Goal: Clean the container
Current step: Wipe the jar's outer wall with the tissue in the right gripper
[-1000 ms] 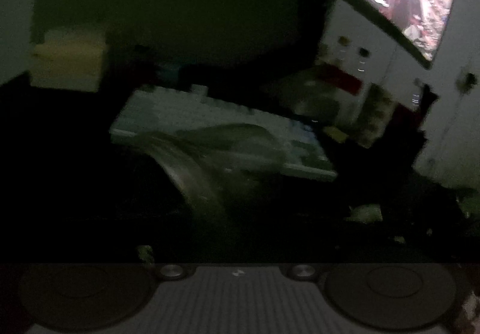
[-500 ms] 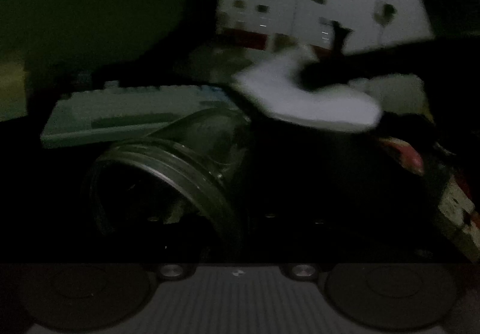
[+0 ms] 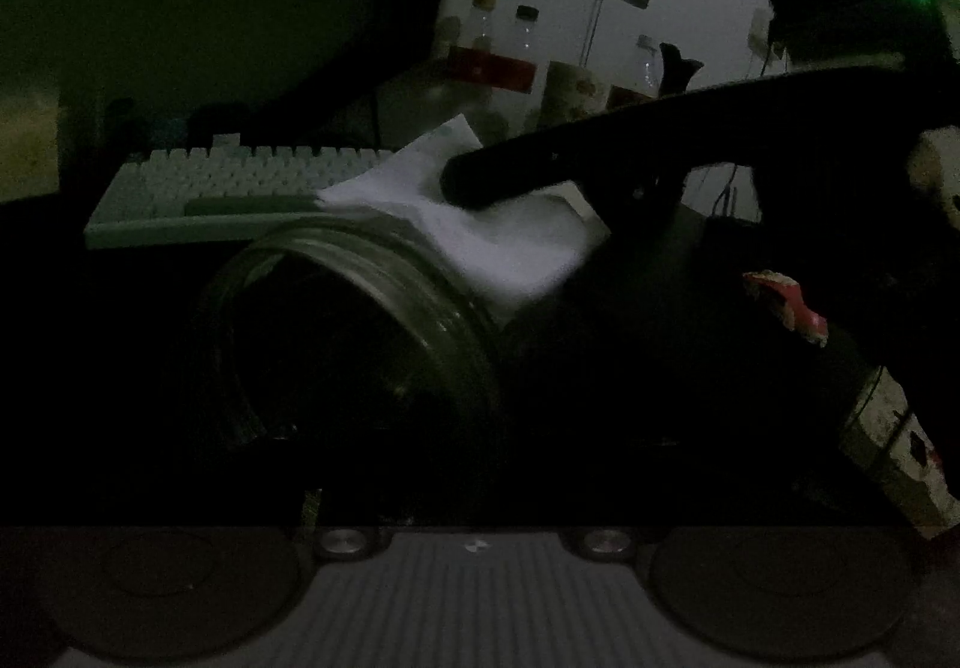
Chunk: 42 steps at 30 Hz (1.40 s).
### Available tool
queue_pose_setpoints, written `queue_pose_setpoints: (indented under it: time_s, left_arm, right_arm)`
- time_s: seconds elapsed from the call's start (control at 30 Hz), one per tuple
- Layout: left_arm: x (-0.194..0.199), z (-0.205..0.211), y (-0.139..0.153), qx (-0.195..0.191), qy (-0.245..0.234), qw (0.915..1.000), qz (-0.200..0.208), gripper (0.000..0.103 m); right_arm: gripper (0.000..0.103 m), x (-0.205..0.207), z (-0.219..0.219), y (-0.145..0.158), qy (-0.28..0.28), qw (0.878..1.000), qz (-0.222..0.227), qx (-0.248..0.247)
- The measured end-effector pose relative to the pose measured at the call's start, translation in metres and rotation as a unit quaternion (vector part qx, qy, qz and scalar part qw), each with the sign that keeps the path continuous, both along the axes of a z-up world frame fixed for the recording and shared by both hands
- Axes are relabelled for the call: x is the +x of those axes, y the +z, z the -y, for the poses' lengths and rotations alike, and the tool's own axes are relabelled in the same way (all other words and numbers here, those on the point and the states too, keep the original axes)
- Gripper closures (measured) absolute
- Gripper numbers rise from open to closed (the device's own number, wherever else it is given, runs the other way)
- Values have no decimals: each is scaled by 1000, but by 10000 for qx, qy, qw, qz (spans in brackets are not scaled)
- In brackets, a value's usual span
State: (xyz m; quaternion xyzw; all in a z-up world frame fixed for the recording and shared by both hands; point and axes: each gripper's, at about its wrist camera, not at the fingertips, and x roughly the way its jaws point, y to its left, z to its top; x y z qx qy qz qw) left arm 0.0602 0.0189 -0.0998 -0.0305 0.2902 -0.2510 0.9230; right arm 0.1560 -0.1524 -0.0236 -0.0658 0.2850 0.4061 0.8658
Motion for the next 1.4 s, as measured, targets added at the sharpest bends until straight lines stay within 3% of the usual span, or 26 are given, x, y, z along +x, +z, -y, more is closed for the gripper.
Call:
queue_pose_setpoints:
  time_s: [0.1,0.27,0.33,0.5,0.57,0.63,0.73,0.9,1.0,1.1,1.23,1.4]
  left_arm:
    - [0,0,0,-3,11,10000,5,79]
    - [-1,0,0,-7,30,10000,14,77]
    - [-1,0,1,-9,38,10000,18,77]
    - [-1,1,0,-44,110,9999,13,77]
    - [0,0,0,-60,125,9999,-3,76]
    - [1,-1,0,-93,143,9999,-28,74]
    - [4,-5,-1,-250,202,9994,-94,71]
    - [8,-9,-1,-342,257,9990,-151,68]
    - [9,-10,0,-332,268,9990,-161,64]
    - [10,-13,2,-290,392,9987,-178,56]
    - [14,-22,3,-339,465,9982,-187,56]
    - [20,-29,2,-360,575,9975,-191,56]
  right_arm:
    - [96,4,-1,0,-158,9997,-144,67]
    - [95,-19,-17,5,645,9970,-242,347]
    - [95,-20,-18,5,702,9968,-209,330]
    - [95,7,-1,-1,-220,9997,-116,17]
    - [95,15,3,-5,-774,9965,62,-303]
    - [96,12,-1,-7,-948,9941,277,-452]
    - [95,-3,-8,-4,-461,9984,309,-84]
    - [95,-19,-23,1,457,9978,-73,468]
    - [95,-13,-19,1,433,9980,-104,442]
    - [95,5,-6,-1,-155,9993,-168,292]
    - [95,23,-1,-2,-642,9964,-442,322]
    - [95,-1,-32,5,330,9979,-295,474]
